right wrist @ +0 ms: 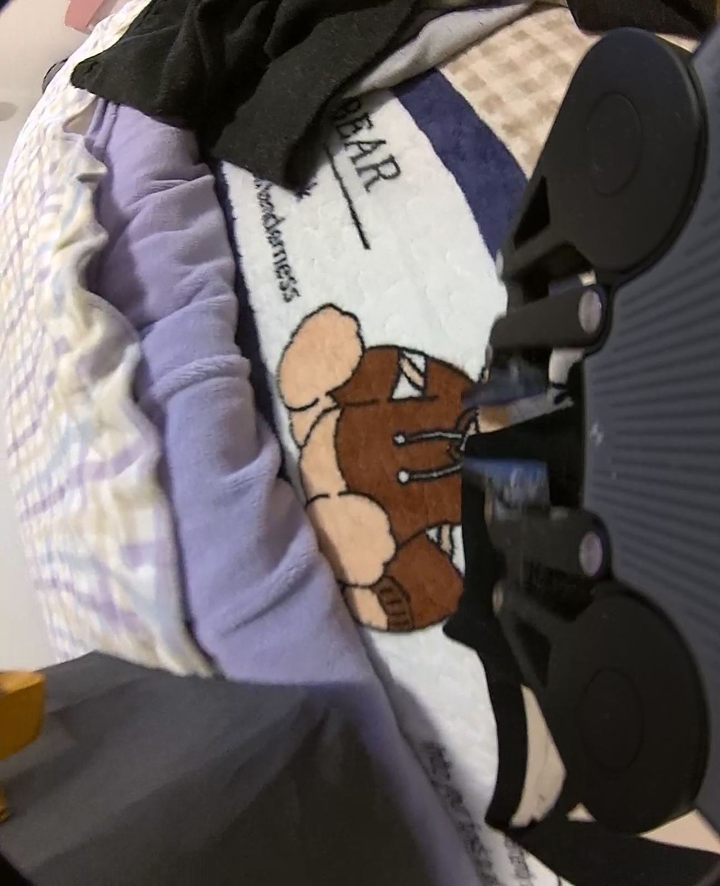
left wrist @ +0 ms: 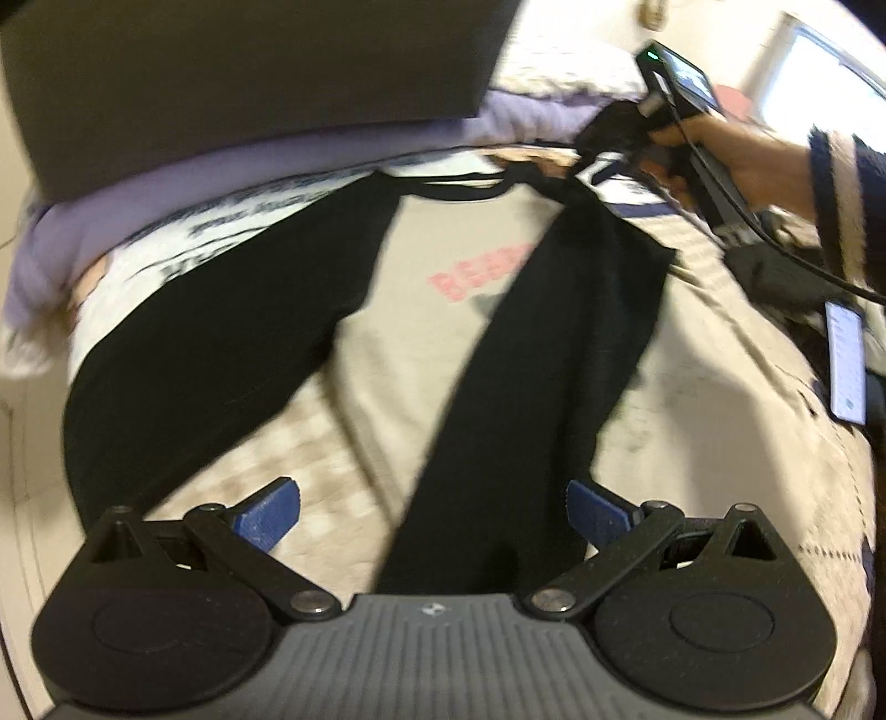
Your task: Fold clothes
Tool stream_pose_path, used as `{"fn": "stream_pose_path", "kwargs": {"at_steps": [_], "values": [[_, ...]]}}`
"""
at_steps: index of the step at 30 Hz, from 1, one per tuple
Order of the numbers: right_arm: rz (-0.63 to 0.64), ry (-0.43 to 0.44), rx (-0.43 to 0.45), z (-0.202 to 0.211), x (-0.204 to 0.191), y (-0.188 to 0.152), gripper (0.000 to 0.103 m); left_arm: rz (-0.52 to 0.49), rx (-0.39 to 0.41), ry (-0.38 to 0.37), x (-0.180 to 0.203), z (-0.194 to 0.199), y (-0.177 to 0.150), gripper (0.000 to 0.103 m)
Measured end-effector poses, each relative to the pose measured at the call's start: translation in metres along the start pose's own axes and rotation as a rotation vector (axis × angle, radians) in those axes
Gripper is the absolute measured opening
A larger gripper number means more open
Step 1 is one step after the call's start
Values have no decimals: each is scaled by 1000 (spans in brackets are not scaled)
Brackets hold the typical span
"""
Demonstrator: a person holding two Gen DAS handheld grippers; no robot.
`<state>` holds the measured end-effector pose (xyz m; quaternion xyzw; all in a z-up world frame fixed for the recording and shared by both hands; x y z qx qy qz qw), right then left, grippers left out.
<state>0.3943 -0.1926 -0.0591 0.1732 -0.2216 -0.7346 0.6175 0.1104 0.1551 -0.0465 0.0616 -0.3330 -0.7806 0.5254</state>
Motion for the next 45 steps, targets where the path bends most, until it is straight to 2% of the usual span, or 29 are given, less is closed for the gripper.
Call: {"fn": "stream_pose_path", "kwargs": {"at_steps": [6, 13, 18, 24, 29, 40, 45], "values": [[-17, -3, -75, 33, 30, -11, 36, -94, -7, -83, 27, -1, -2, 102], [-90, 103, -185, 62, 55, -58, 34, -182, -75, -137, 49, -13, -10, 102], [-151, 154, -234, 61, 61, -84, 33, -205, -113, -163, 55, -22, -16, 102], [-190, 171, -268, 43, 58, -103, 32, -213, -152, -178, 56, -30, -20, 102], [-219, 212, -225, 43, 61, -102, 6, -229, -189, -177, 55, -38, -24, 102], [-155, 124, -208, 52, 75, -92, 4, -203, -195, -203, 50, -34, -22, 102], [-101, 35, -222, 37, 62, -100, 4, -254, -232, -186, 56, -37, -27, 102]]}}
Point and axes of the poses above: each gripper's, at about its wrist camera, not at the fingertips, and z roughly against the way its jaws point, x to its right, y to its top, the point moved 1 cm from there along -z, roughly the way its jaws point, and after that the axes turned 7 degrees about -y, right-handed, at the moved point
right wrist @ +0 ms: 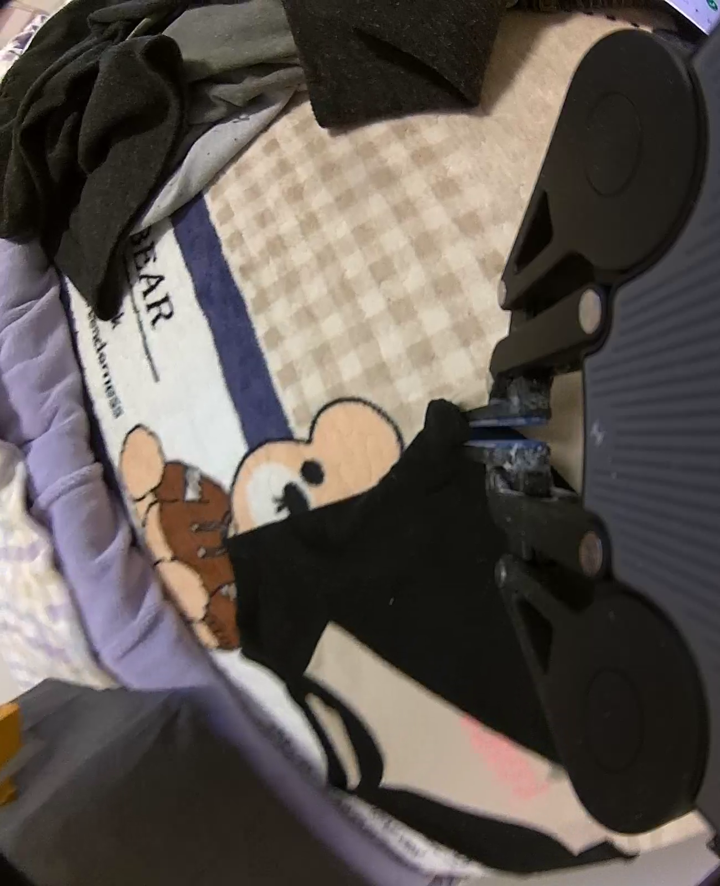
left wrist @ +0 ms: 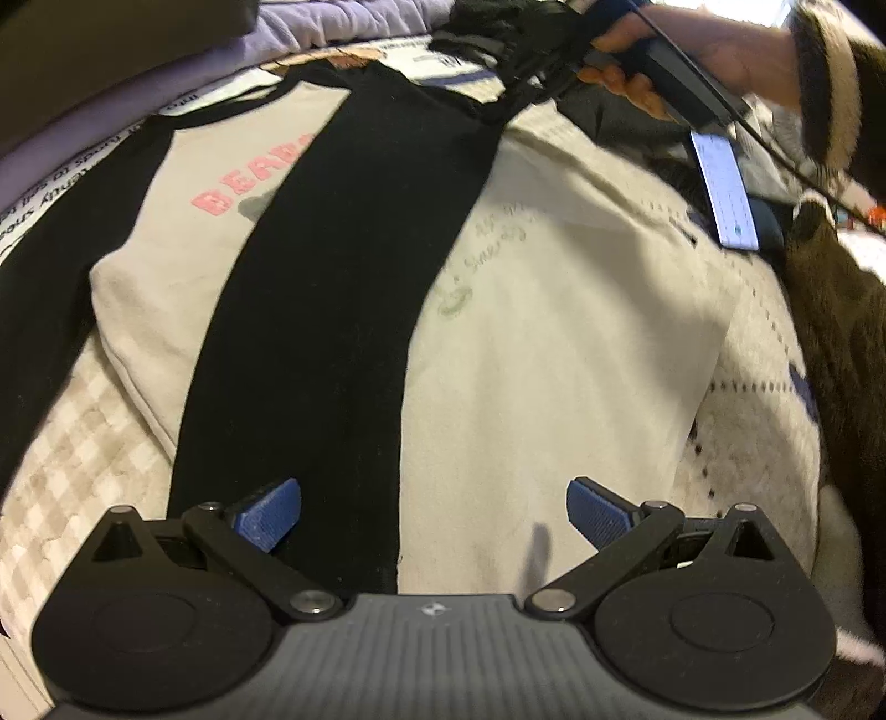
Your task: Fold clothes
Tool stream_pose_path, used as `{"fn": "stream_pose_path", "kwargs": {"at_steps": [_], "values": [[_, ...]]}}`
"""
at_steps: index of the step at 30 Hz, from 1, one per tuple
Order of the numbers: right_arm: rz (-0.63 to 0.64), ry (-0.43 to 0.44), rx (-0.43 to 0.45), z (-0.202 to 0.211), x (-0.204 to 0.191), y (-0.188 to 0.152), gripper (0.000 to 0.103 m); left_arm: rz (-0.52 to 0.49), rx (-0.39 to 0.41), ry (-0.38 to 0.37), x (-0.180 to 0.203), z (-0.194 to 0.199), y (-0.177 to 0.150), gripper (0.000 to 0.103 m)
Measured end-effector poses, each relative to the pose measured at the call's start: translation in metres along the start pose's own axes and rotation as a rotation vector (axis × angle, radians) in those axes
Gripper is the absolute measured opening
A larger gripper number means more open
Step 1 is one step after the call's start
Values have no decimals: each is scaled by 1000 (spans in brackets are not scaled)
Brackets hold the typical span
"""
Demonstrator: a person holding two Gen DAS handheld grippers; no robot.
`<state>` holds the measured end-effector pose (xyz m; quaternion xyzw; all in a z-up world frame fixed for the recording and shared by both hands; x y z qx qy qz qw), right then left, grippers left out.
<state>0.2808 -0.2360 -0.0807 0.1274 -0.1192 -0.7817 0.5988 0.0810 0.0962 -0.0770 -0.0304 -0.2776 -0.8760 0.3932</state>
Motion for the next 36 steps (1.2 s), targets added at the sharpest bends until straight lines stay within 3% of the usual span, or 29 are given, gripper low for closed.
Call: {"fn": "stream_pose_path", "kwargs": {"at_steps": [2, 4, 9, 13, 15, 19, 25, 32, 36], "values": [[39, -31, 14, -2, -7, -4, 5, -18, -5, 10, 3, -1, 0, 102], [82, -54, 24, 0, -14, -6, 12, -1, 7, 6, 1, 1, 1, 102], [139, -77, 41, 16, -22, -7, 26, 113, 59, -5, -13, 13, 6, 102], [191, -104, 65, 32, -32, -11, 30, 204, 97, 7, -24, 22, 10, 102], [224, -103, 93, 43, -41, -15, 31, 303, 137, 56, -36, 33, 12, 102], [252, -58, 100, 55, -58, -22, 31, 532, 206, 147, -69, 51, 6, 102], [328, 15, 105, 64, -94, -36, 31, 880, 317, 195, -117, 78, -15, 102], [498, 140, 110, 80, -163, -54, 31, 1088, 376, 216, -142, 88, -34, 100], [606, 226, 122, 91, -209, -56, 31, 1143, 406, 221, -154, 91, -41, 100]]}}
Point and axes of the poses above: each gripper's, at about its wrist camera, not at the fingertips, and z roughly against the way its jaws point, x to its right, y to its top, the point moved 1 cm from there along -z, roughly the way its jaws point, and after that the axes turned 7 degrees about -y, right-handed, at the moved point
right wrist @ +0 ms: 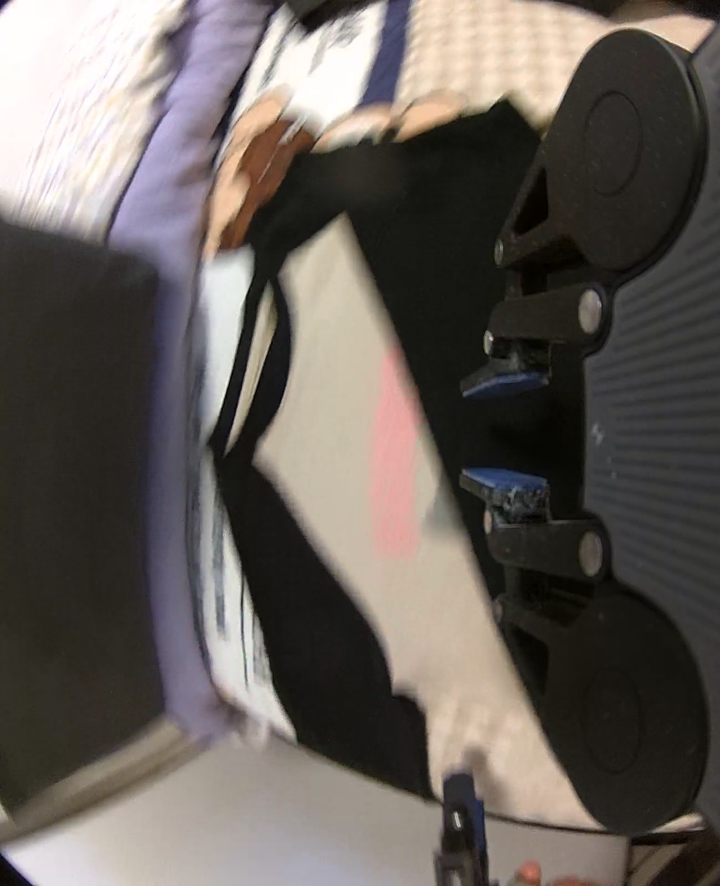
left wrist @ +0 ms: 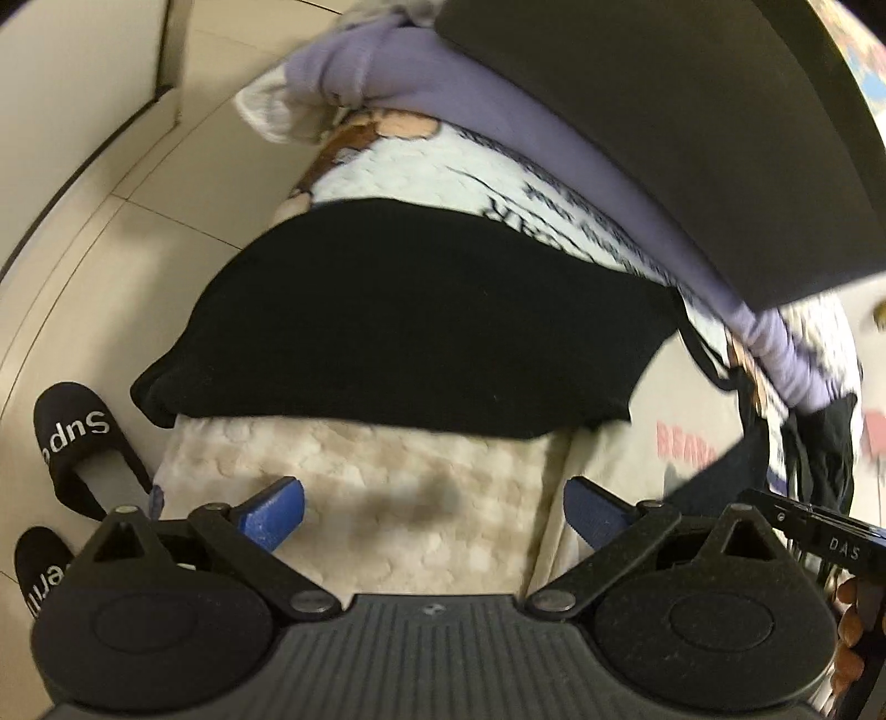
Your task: Fold clothes
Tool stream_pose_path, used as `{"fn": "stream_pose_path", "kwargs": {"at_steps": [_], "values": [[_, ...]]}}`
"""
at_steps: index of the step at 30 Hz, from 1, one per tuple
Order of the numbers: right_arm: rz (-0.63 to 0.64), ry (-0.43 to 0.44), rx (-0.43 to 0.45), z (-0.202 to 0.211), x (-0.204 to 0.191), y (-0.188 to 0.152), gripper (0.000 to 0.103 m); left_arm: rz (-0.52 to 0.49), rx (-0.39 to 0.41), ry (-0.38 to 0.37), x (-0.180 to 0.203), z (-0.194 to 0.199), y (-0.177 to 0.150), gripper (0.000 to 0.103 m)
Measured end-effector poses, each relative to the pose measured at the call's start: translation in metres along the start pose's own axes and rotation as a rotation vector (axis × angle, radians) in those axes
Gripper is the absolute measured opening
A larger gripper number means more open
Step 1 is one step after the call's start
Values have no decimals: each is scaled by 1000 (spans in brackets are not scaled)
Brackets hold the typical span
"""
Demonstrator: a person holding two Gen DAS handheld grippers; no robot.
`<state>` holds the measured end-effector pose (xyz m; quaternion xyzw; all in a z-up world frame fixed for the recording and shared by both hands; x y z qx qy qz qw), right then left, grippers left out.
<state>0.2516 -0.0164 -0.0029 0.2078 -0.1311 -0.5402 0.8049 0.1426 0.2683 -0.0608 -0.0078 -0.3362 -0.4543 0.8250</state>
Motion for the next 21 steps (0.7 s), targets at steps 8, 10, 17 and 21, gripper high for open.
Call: {"fn": "stream_pose_path", "kwargs": {"at_steps": [8, 10, 17, 21], "values": [[237, 139, 55, -25, -93, 58, 30, 108, 42, -4, -12, -7, 11, 99], [299, 164, 66, -35, -118, 72, 30, 124, 60, -2, -14, -8, 11, 99], [492, 219, 85, -77, -195, 102, 30, 158, 129, 18, -17, -10, 12, 96], [592, 222, 88, -97, -221, 104, 30, 161, 150, 28, -19, -10, 12, 94]]}}
Point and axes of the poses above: each gripper's, at about its wrist camera, not at the fingertips, and z roughly against the way its jaws point, x to its right, y to its top, the point moved 1 cm from there along -z, roughly the way its jaws point, and after that the axes turned 7 degrees about -y, right-handed, at the moved point
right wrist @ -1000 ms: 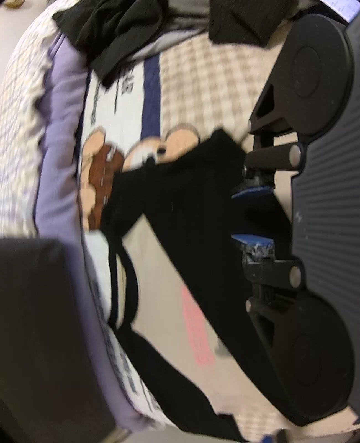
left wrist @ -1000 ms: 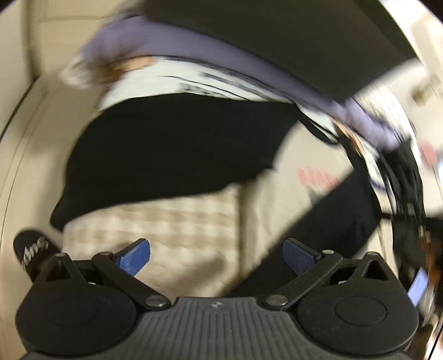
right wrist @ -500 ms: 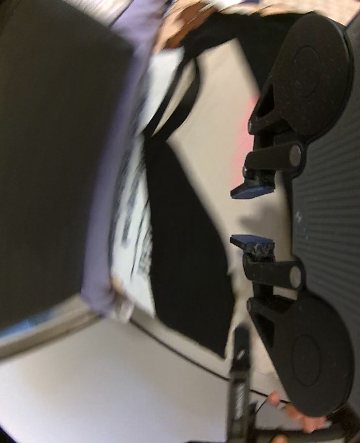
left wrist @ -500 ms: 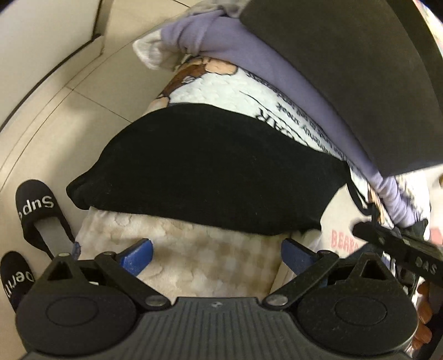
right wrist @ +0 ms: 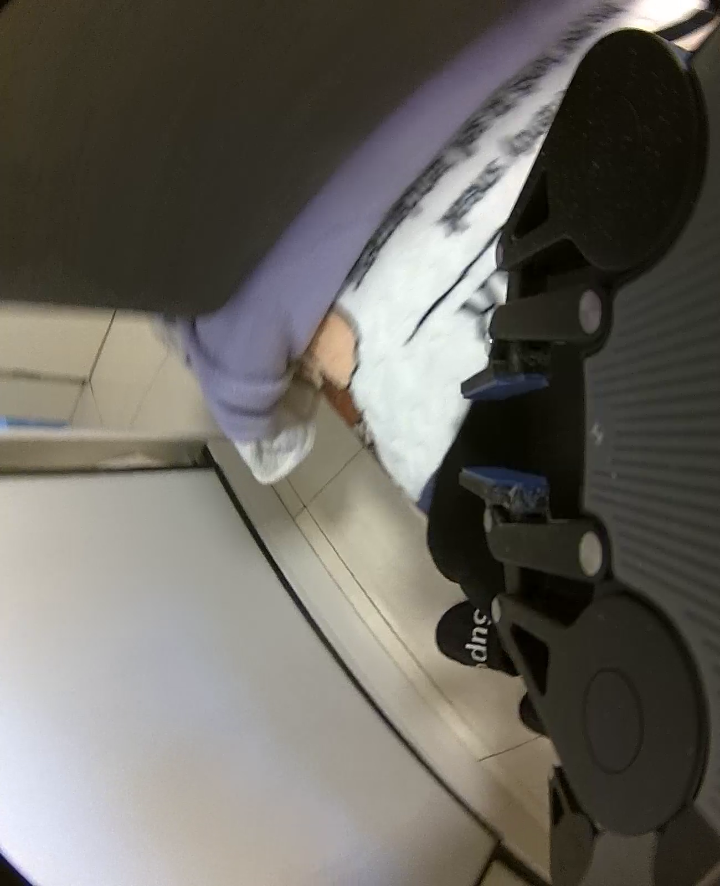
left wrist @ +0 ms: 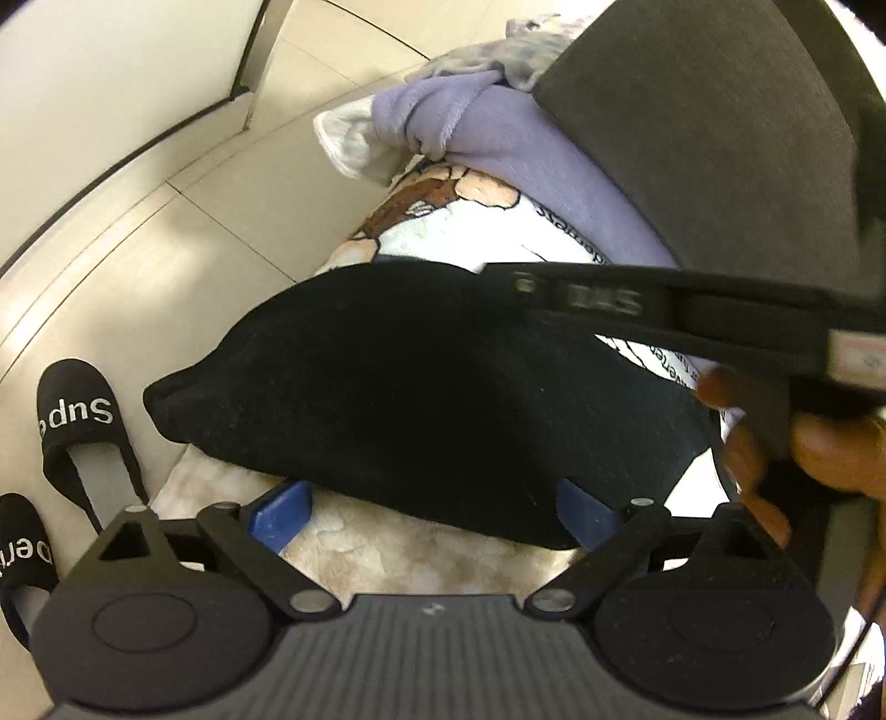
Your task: Fold clothes
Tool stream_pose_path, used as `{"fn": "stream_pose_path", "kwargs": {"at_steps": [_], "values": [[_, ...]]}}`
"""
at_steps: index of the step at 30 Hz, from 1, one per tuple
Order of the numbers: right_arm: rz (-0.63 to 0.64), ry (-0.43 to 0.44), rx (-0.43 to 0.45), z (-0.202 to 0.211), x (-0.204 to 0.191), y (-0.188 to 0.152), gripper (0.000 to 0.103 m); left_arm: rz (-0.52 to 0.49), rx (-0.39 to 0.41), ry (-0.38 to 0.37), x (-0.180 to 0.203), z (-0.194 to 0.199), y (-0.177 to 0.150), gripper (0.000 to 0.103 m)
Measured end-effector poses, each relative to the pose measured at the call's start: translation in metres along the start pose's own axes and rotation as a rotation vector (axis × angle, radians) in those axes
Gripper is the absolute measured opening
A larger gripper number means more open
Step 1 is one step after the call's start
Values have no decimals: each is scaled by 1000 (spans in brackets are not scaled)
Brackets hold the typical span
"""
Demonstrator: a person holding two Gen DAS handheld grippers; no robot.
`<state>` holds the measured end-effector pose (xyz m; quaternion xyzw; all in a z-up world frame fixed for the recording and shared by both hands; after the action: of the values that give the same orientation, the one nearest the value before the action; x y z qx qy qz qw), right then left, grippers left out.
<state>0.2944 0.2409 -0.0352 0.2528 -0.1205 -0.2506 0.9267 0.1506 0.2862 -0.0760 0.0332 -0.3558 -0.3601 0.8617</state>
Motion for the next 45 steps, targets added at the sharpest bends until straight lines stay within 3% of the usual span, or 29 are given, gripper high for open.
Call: {"fn": "stream_pose_path", "kwargs": {"at_steps": [6, 9, 12, 27, 39, 45], "values": [[153, 24, -10, -19, -16, 1, 30, -7, 12, 8, -2, -1, 2, 90], [205, 62, -27, -20, -22, -2, 14, -8, 9, 5, -3, -1, 2, 90], [224, 78, -39, -18, -24, -3, 6, -17, 5, 7, -2, -1, 2, 90], [4, 55, 97, 75, 12, -27, 4, -3, -43, -74, -6, 14, 4, 91], [-216, -49, 224, 172, 52, -87, 3, -207, -118, -215, 37, 13, -16, 91], [-336, -140, 192, 188, 83, -142, 3, -276, -145, -216, 49, 10, -25, 91]]}}
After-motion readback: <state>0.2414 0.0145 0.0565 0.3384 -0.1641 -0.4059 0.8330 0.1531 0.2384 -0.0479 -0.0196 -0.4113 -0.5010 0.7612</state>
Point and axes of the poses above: each gripper's, at about its wrist camera, not at the fingertips, and z roughly against the way its jaws point, x to its right, y to its top, the point moved 1 cm from there along -z, roughly the way its jaws point, and after that the axes turned 7 degrees about -y, right-handed, at the moved point
